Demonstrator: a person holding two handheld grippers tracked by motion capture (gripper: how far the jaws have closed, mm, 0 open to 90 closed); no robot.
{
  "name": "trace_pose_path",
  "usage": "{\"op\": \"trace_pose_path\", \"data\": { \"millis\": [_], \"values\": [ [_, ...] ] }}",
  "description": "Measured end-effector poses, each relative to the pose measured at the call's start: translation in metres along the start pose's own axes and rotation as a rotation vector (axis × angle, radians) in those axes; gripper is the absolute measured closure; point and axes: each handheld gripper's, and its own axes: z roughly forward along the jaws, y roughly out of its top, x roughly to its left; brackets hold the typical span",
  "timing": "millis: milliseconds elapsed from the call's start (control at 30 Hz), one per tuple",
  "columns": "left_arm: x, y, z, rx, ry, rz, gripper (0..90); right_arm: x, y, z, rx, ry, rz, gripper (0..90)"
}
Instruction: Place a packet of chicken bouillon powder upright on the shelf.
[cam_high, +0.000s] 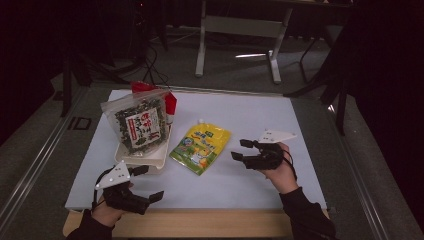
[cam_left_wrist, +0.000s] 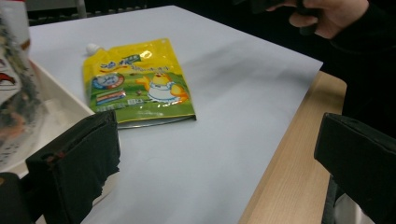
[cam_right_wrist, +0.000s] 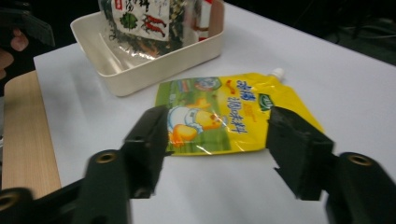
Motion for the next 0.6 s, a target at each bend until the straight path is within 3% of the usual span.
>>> {"op": "trace_pose_path", "data": {
  "millis": [200, 333, 600],
  "values": [
    [-0.002, -0.006, 0.012, 0.000, -0.015, 0.028, 1.4, -0.004, 0.006, 0.027, 0.024, 0.014, -0.006, 57.1],
    [-0.004, -0.009, 0.016, 0.003, -0.020, 0.044, 1.4, -0.009, 0.010, 0.045, 0.019, 0.009, 0.003, 61.7],
    [-0.004, -0.014, 0.020, 0.009, -0.033, 0.036, 1.4, -0.021, 0.022, 0.075, 0.032, -0.007, 0.014, 75.6]
  ]
}}
